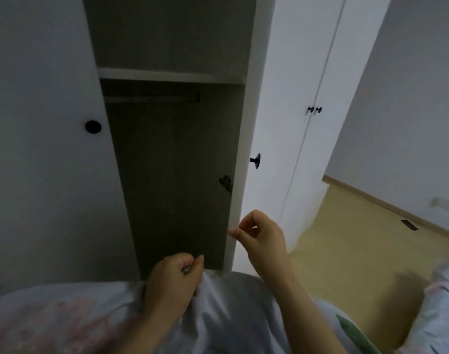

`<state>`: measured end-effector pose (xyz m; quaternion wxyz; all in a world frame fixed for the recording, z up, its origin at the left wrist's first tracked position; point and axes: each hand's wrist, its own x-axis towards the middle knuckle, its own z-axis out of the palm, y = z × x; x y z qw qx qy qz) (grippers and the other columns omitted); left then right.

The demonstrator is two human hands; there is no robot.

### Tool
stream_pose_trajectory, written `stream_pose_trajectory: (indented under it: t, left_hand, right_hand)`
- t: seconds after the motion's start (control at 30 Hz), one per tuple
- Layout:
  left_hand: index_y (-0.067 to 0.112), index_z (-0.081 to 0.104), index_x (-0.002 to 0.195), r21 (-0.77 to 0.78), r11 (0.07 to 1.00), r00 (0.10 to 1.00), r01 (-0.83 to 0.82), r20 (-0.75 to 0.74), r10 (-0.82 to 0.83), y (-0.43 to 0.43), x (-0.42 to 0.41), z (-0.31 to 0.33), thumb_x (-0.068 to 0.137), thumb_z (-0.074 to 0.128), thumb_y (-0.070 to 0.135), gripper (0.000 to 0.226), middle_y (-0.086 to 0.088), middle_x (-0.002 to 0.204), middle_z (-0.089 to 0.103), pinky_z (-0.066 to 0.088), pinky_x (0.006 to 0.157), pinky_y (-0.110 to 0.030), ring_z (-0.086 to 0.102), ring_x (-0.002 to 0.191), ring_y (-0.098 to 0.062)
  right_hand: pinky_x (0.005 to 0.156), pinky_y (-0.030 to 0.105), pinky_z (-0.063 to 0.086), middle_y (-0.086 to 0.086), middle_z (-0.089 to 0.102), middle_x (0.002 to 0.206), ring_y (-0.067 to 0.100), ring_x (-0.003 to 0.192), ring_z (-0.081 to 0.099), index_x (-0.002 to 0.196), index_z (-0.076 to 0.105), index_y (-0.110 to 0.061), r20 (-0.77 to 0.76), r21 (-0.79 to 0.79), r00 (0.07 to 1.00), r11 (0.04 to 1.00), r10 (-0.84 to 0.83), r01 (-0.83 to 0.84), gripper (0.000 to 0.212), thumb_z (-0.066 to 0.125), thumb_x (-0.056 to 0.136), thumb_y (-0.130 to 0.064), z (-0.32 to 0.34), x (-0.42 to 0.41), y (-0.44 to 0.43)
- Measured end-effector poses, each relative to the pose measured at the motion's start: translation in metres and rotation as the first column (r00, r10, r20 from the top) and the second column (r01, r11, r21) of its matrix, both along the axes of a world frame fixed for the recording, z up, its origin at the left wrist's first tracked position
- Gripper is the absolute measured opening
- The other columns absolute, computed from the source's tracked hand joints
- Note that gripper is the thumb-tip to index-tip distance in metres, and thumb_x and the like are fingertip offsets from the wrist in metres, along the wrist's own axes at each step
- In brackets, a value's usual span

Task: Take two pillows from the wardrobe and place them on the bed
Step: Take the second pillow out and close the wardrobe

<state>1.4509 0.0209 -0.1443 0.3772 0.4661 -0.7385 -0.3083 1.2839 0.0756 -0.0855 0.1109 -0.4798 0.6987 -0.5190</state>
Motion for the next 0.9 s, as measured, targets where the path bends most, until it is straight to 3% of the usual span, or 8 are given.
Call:
stream_pose_trajectory:
  t: [0.23, 0.43, 0.6, 0.8, 0.9]
  left_hand:
    - [0.019, 0.049, 0.048, 0.022, 0.996, 0.996, -0.09, 0.001, 0.09, -0.02, 0.046, 0.001, 0.086, 0.06, 0.033, 0.042, 0.003, 0.042, 0.044, 0.043, 0.05, -0.026, 0.046, 0.044, -0.011]
    - [0.018, 0.044, 0.045, 0.021, 0.977, 0.977, -0.21, 0.029, 0.21, -0.046, 0.082, -0.004, 0.085, 0.059, 0.035, 0.046, 0.003, 0.039, 0.041, 0.046, 0.049, -0.035, 0.042, 0.04, -0.011]
    - [0.019, 0.032, 0.042, 0.013, 0.96, 0.959, -0.279, 0.051, 0.278, -0.063, 0.102, -0.012, 0.084, 0.061, 0.034, 0.053, 0.009, 0.039, 0.043, 0.028, 0.044, -0.026, 0.031, 0.037, -0.007]
    - [0.014, 0.032, 0.045, 0.037, 0.946, 0.945, -0.322, 0.078, 0.319, -0.085, 0.117, -0.022, 0.083, 0.06, 0.035, 0.052, 0.005, 0.04, 0.044, 0.028, 0.044, -0.027, 0.04, 0.038, -0.009]
    - [0.013, 0.032, 0.046, 0.061, 0.942, 0.942, -0.33, 0.081, 0.325, -0.095, 0.12, -0.024, 0.083, 0.061, 0.034, 0.052, 0.002, 0.038, 0.04, 0.028, 0.044, -0.029, 0.035, 0.036, -0.009]
  right_hand:
    - [0.059, 0.01, 0.047, -0.012, 0.061, 0.067, 0.003, 0.064, 0.06, 0.072, 0.058, -0.025, -0.039, -0.057, 0.995, 0.994, 0.093, -0.095, 0.019, 0.075, 0.075, -0.032, -0.003, 0.052, -0.051]
    - [0.057, 0.006, 0.042, -0.014, 0.058, 0.067, 0.001, 0.064, 0.057, 0.074, 0.056, -0.029, -0.063, -0.065, 0.988, 0.988, 0.138, -0.143, 0.019, 0.072, 0.078, -0.037, -0.005, 0.091, -0.105]
    - [0.059, 0.006, 0.041, -0.015, 0.058, 0.067, 0.003, 0.063, 0.058, 0.074, 0.058, -0.026, -0.053, -0.074, 0.987, 0.985, 0.151, -0.154, 0.018, 0.072, 0.078, -0.038, -0.009, 0.104, -0.136]
    - [0.055, 0.005, 0.042, -0.013, 0.057, 0.062, 0.003, 0.057, 0.055, 0.069, 0.057, -0.023, -0.051, -0.093, 0.984, 0.98, 0.173, -0.178, 0.022, 0.075, 0.075, -0.034, -0.011, 0.115, -0.17]
    - [0.055, 0.007, 0.041, -0.011, 0.056, 0.06, 0.004, 0.056, 0.053, 0.068, 0.057, -0.019, -0.04, -0.108, 0.983, 0.977, 0.179, -0.183, 0.024, 0.076, 0.075, -0.033, -0.012, 0.121, -0.187]
